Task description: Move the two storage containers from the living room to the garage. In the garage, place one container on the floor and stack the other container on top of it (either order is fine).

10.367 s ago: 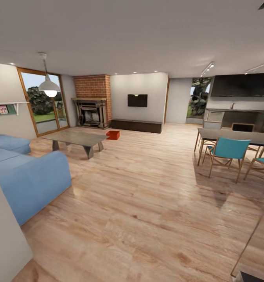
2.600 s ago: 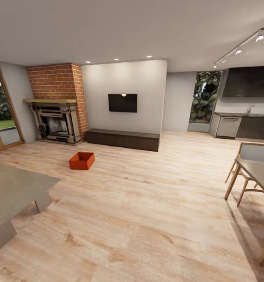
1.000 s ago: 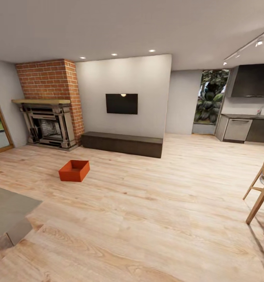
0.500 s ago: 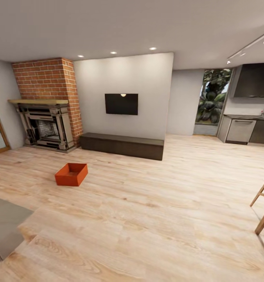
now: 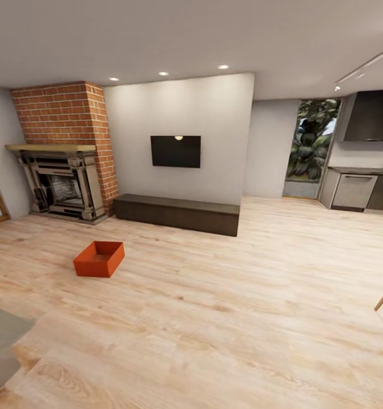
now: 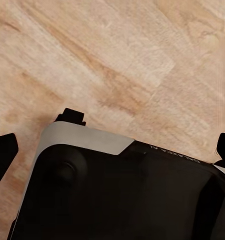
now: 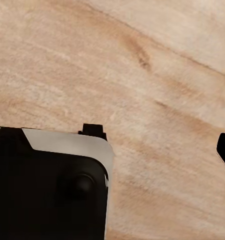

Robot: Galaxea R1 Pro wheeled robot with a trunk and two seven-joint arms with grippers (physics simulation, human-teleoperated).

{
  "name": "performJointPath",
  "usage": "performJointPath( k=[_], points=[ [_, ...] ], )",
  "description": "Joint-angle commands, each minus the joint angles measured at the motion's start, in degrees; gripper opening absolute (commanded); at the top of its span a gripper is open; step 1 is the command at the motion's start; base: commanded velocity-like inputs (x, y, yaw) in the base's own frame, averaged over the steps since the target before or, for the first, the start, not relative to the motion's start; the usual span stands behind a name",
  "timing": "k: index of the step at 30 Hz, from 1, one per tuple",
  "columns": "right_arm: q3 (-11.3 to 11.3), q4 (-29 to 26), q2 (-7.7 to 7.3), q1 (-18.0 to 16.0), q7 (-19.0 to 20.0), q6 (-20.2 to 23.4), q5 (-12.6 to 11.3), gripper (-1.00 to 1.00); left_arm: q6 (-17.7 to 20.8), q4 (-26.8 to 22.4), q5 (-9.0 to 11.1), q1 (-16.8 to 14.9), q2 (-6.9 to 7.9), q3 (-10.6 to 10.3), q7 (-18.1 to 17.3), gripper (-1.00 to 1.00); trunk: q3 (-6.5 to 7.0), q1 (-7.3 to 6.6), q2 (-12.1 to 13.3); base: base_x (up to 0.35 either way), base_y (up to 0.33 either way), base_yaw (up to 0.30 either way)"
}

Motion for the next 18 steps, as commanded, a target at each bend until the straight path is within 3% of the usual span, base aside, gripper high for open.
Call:
performJointPath(
  k=[1, 18],
  points=[
    [0.44, 0.18, 0.01, -0.08, -0.14, -0.31, -0.19, 1.00, -0.14, 0.04, 0.10, -0.04, -0.01, 0.42, -0.07, 1.00, -0.07, 0.04, -0.05, 0.324, 0.000, 0.000],
    [0.53, 0.18, -0.25, -0.08, -0.05, -0.32, -0.18, 1.00, -0.21, 0.04, 0.05, -0.04, -0.10, 0.37, -0.09, 1.00, -0.07, 0.04, -0.05, 0.324, 0.000, 0.000]
  ],
)
